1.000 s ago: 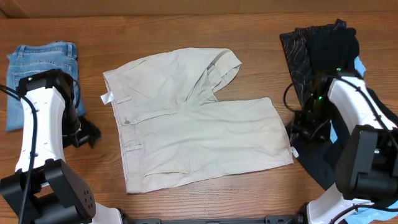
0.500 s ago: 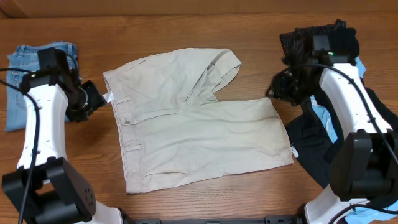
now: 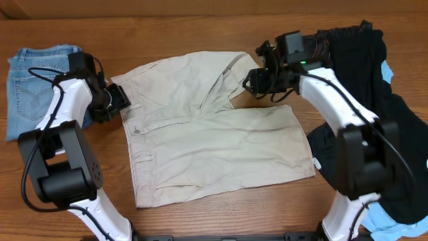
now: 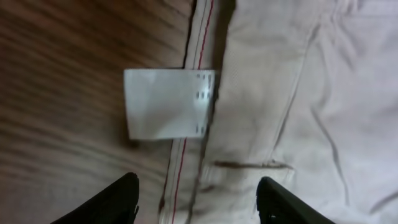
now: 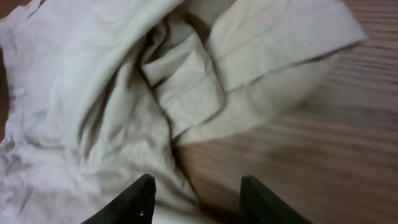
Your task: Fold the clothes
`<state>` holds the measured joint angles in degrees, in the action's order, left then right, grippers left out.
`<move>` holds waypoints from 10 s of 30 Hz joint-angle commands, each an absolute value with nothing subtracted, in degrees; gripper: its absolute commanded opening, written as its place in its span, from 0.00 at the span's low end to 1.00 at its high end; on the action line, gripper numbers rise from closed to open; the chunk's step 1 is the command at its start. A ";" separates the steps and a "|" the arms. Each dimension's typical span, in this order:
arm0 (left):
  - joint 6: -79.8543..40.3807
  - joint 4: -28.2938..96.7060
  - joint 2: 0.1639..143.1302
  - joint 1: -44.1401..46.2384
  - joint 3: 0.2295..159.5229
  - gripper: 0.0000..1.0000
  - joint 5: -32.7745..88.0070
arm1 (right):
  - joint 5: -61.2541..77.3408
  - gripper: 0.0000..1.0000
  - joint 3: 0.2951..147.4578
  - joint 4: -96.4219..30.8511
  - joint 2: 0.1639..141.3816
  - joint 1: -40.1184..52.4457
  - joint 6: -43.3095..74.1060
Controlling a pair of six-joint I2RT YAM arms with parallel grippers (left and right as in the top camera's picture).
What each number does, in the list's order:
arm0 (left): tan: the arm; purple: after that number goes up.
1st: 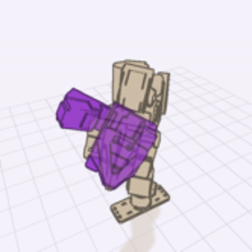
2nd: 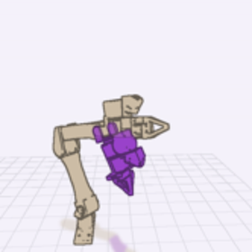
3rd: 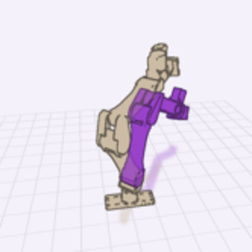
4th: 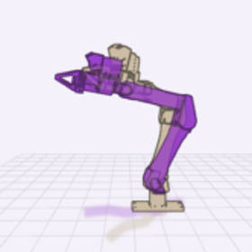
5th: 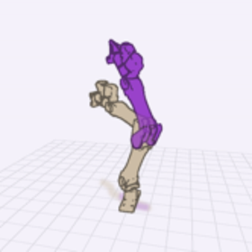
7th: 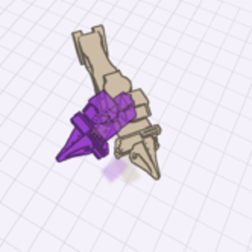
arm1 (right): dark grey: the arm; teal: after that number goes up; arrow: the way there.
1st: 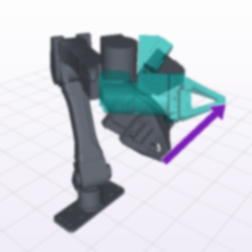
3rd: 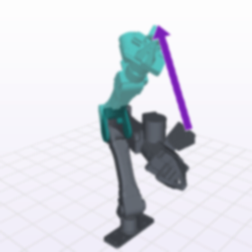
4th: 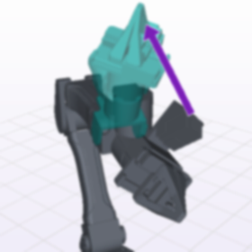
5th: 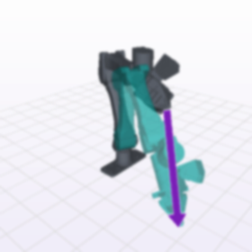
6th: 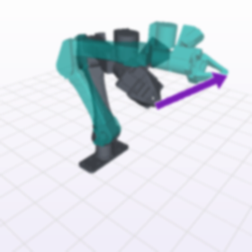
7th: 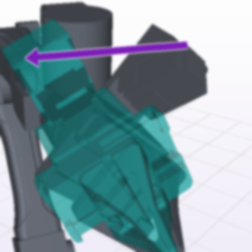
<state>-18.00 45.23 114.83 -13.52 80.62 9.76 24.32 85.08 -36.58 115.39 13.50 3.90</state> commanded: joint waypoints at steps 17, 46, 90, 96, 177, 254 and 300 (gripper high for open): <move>-17.56 35.40 122.26 -11.97 81.49 0.69 13.19 | 29.65 0.54 85.82 -25.28 125.89 17.26 4.97; -21.41 22.20 122.26 -11.97 81.49 0.04 14.31 | 3.03 0.04 86.02 -27.24 117.51 3.77 8.58; -15.53 71.09 117.25 -9.85 105.34 1.00 -0.49 | 1.85 0.52 85.95 -60.55 107.55 -2.17 9.23; -20.21 84.44 108.42 -3.36 105.08 1.00 -5.78 | 14.24 0.92 85.95 -71.50 101.10 -3.86 5.34; -44.29 37.39 79.37 -13.91 33.95 0.21 -3.44 | 17.61 0.62 35.97 -45.28 71.81 6.37 28.56; -25.23 72.23 42.94 -21.74 53.04 0.04 9.28 | -2.96 0.04 82.63 -74.04 70.37 5.80 24.10; -32.40 56.95 76.79 -21.74 62.74 0.04 0.23 | -6.57 0.04 88.31 -34.02 97.73 5.74 8.47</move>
